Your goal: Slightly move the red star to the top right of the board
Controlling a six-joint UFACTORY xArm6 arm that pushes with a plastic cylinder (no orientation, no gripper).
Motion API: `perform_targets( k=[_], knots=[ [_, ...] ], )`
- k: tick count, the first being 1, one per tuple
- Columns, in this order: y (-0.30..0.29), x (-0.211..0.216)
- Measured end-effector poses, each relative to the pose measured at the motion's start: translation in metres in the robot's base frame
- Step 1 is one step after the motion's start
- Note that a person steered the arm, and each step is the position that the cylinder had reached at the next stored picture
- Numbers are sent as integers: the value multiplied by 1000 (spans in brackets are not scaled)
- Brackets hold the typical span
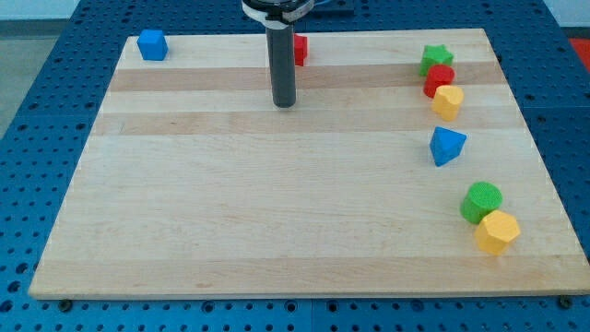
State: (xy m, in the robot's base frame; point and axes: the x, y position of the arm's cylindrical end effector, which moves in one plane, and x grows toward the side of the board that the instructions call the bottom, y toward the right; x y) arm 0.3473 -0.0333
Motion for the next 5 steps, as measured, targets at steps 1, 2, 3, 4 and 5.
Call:
perform_targets(
  k=[1,2,3,4,5],
  knots=[
    [14,-26],
    [57,-51],
    [102,-51],
    [152,-73],
    [198,-101]
  ],
)
